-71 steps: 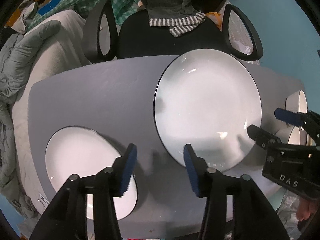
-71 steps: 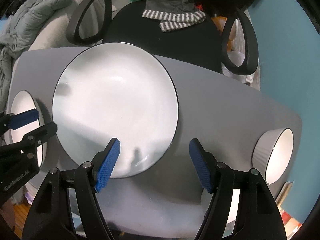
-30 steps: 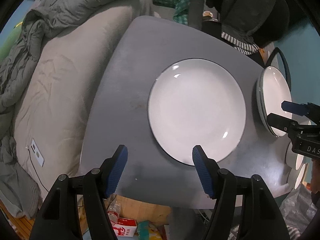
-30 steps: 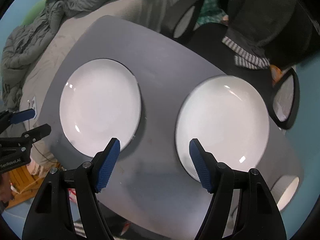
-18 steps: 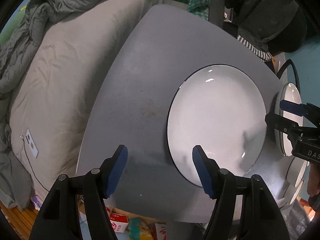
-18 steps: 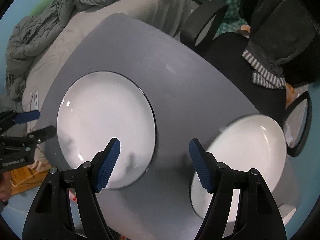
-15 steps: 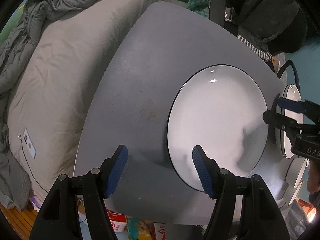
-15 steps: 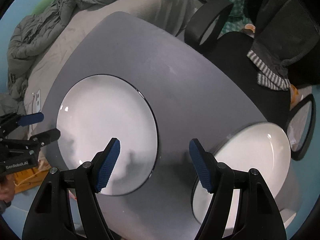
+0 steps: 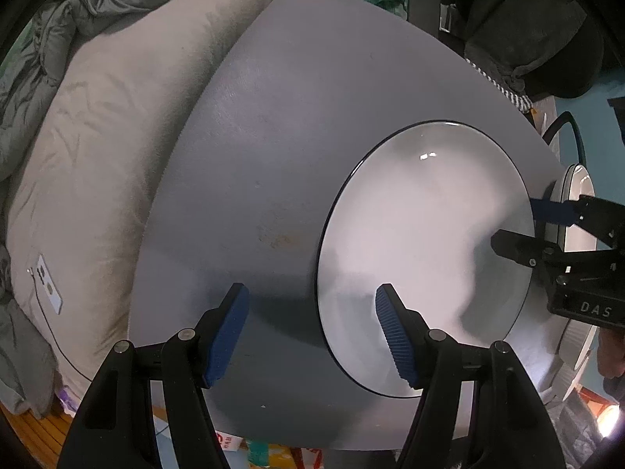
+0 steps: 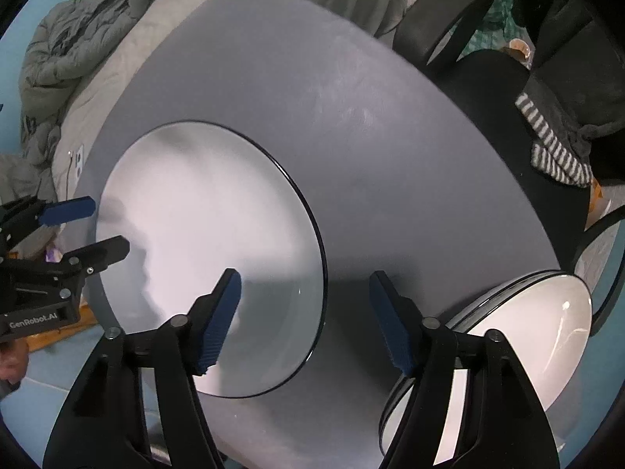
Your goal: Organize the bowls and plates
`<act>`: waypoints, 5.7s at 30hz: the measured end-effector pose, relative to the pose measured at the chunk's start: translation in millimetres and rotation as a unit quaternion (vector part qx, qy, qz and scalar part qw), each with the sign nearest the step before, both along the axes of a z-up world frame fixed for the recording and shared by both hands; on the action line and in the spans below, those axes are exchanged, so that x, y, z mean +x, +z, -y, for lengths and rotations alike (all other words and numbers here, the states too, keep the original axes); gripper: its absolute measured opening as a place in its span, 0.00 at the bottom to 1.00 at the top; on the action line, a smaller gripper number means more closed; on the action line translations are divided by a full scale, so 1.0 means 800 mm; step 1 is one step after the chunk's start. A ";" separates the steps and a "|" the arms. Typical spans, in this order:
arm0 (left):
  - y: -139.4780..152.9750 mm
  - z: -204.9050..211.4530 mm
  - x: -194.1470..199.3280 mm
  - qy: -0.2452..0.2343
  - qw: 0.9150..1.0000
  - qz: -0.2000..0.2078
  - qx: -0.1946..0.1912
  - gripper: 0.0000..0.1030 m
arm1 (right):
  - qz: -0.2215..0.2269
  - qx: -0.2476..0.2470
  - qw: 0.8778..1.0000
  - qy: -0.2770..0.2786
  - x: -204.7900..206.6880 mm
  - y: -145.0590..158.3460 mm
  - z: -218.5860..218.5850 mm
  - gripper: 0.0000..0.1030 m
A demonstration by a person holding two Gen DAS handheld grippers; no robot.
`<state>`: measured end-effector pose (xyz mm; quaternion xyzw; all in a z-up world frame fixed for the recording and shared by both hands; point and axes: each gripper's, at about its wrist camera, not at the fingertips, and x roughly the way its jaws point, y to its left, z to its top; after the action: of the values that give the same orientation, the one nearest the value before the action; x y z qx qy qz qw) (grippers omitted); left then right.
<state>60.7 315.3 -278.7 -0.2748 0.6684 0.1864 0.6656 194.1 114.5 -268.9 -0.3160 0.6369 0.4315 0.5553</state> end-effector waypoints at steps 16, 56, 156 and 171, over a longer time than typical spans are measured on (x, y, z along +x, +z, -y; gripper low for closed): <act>-0.013 -0.010 -0.014 0.043 0.997 0.011 -0.059 0.28 | -0.059 0.001 0.997 -0.049 0.005 -0.017 0.019 0.20; 0.056 0.059 0.033 -0.029 0.998 0.029 -0.054 0.16 | -0.076 0.000 0.988 -0.136 0.035 0.043 0.087 0.13; 0.044 0.219 0.230 -0.210 0.977 -0.001 -0.033 0.31 | -0.079 -0.018 0.953 -0.293 0.166 0.041 0.268 0.52; 0.095 0.227 0.201 -0.218 0.975 0.030 0.020 0.42 | 0.003 -0.020 0.962 -0.271 0.140 0.074 0.281 0.62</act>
<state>221.2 134.0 -202.6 -0.1146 0.6876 0.0423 0.7157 306.0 -110.6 -209.6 -0.1437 0.7058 0.2511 0.6467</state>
